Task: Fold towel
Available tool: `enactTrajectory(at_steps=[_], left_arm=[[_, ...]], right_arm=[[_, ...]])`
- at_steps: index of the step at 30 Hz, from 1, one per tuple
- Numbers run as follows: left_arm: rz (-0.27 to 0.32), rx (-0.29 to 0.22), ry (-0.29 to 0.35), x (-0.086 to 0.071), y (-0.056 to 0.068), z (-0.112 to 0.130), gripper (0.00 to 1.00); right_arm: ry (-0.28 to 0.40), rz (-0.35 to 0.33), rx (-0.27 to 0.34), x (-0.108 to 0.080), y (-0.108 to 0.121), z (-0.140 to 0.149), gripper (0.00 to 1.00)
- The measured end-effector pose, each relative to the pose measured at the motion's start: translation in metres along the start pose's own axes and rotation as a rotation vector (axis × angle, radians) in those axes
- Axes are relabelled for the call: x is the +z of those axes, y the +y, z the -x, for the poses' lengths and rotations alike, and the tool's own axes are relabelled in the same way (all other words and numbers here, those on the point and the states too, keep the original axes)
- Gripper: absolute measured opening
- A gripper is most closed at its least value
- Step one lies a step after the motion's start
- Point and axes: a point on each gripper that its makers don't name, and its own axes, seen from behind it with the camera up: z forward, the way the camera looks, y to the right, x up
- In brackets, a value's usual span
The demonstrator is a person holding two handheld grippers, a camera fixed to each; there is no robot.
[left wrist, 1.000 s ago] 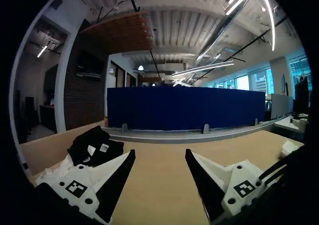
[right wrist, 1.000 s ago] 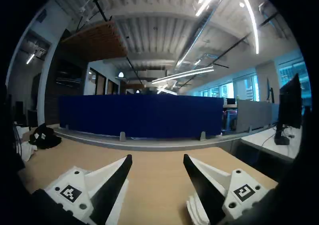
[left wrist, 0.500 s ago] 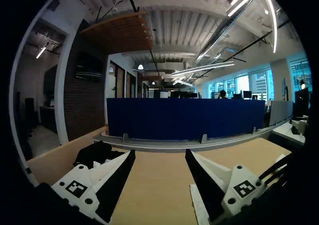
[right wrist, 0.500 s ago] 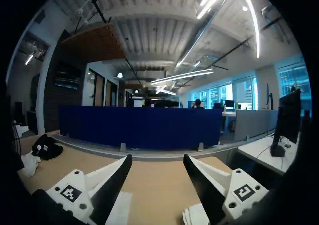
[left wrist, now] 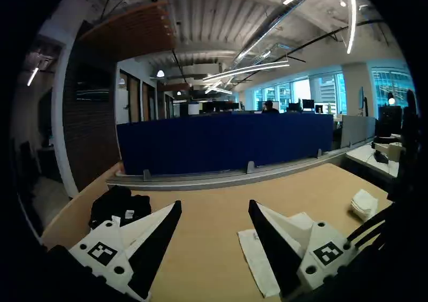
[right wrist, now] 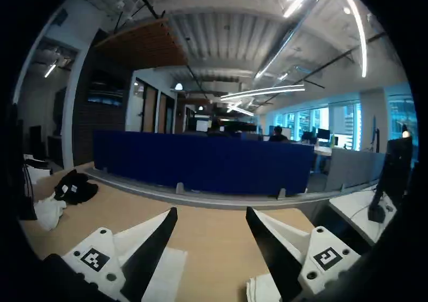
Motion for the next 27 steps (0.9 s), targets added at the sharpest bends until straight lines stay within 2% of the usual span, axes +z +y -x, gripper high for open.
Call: enactTrajectory(at_steps=[5, 8, 11, 20, 27], left_arm=[[0.084, 0.015, -0.052, -0.001, 0.014, 0.005, 0.93], [0.138, 0.027, -0.083, -0.001, 0.023, 0.01, 0.93], [0.176, 0.046, -0.103, -0.001, 0.028, 0.013, 0.93], [0.214, 0.069, -0.131, 0.003, 0.038, 0.028, 0.93], [0.237, 0.079, -0.166, 0.007, 0.05, 0.055, 0.93]], right_arm=[[-0.077, -0.096, -0.049, 0.004, -0.021, 0.006, 1.0], [-0.127, -0.179, -0.073, 0.003, -0.039, 0.012, 1.0], [-0.154, -0.237, -0.085, 0.0, -0.051, 0.014, 1.0], [-0.178, -0.266, -0.12, 0.001, -0.064, 0.028, 1.0], [-0.216, -0.29, -0.14, 0.002, -0.072, 0.057, 1.0]])
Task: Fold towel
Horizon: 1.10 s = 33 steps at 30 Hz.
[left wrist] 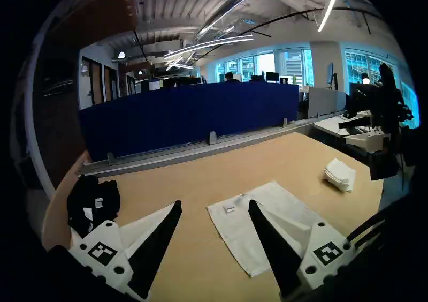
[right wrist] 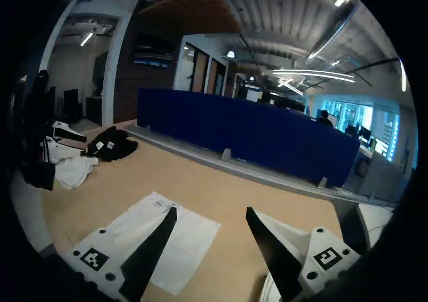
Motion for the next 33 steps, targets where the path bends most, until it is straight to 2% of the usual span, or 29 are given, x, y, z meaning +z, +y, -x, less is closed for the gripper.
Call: enactTrajectory(at_steps=[19, 26, 33], left_arm=[[0.074, 0.024, -0.146, 0.032, 0.033, 0.097, 0.93], [0.082, 0.044, -0.207, 0.042, 0.04, 0.132, 0.93], [0.122, 0.053, -0.268, 0.049, 0.056, 0.162, 0.93]], right_arm=[[-0.119, -0.051, -0.005, 0.026, -0.023, 0.093, 1.0], [-0.178, -0.074, -0.012, 0.031, -0.033, 0.129, 1.0], [-0.237, -0.102, -0.024, 0.032, -0.044, 0.161, 1.0]])
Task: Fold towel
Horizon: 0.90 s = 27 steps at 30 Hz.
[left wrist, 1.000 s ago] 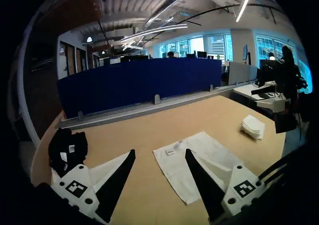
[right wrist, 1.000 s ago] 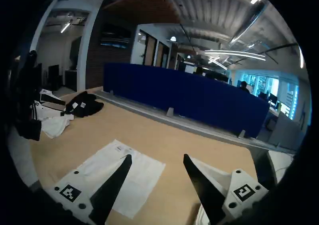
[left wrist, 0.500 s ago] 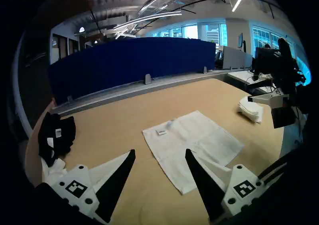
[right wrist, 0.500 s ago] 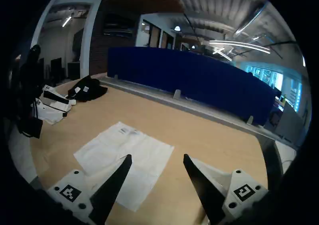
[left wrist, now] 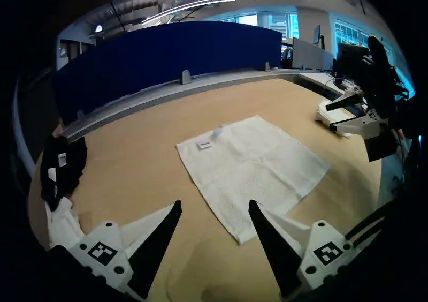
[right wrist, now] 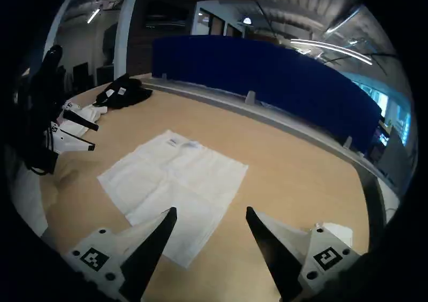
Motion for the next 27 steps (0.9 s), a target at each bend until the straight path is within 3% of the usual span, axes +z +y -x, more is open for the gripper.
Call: enactTrajectory(at_steps=[8, 17, 27], left_arm=[[0.051, 0.017, -0.067, 0.017, 0.017, 0.024, 0.93], [0.092, 0.046, -0.15, 0.027, 0.032, 0.055, 0.93], [0.107, 0.039, -0.201, 0.035, 0.04, 0.077, 0.93]], right_arm=[[-0.055, -0.027, -0.005, 0.011, -0.009, 0.027, 1.0], [-0.125, -0.052, -0.012, 0.015, -0.02, 0.062, 1.0], [-0.177, -0.07, -0.009, 0.016, -0.029, 0.091, 1.0]])
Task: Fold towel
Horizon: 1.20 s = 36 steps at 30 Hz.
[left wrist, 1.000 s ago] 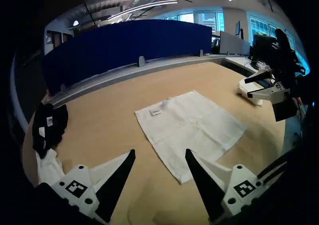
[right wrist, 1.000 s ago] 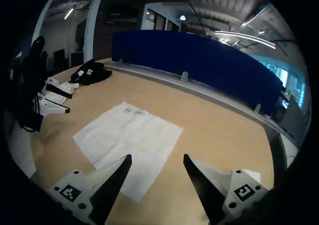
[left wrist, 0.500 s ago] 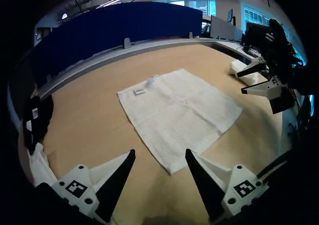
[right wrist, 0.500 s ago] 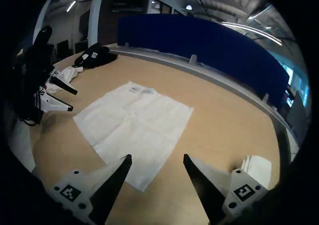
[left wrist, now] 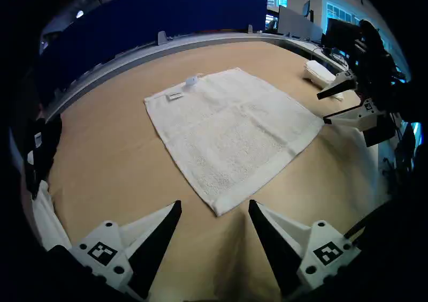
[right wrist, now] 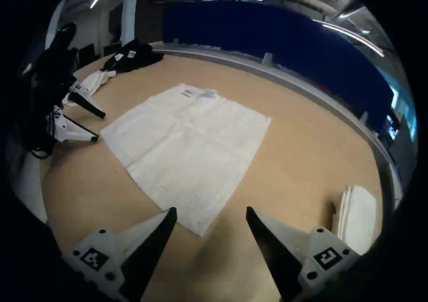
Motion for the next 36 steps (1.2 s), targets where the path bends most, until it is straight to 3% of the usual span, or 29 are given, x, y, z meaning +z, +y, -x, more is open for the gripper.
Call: enactTrajectory(at_steps=[12, 17, 22, 36], left_arm=[[0.017, -0.002, -0.021, 0.008, 0.009, 0.003, 0.93], [0.019, -0.004, -0.034, 0.009, 0.011, 0.003, 0.93], [0.014, 0.0, -0.043, 0.011, 0.01, 0.004, 0.86], [-0.008, -0.002, -0.048, 0.011, 0.008, 0.005, 0.72]], right_arm=[[-0.025, -0.022, 0.008, 0.004, -0.004, 0.012, 0.96], [-0.031, -0.04, 0.016, 0.006, -0.007, 0.015, 0.85], [-0.035, -0.05, 0.02, 0.007, -0.009, 0.017, 0.73], [-0.051, -0.083, 0.004, 0.008, -0.015, 0.027, 0.56]])
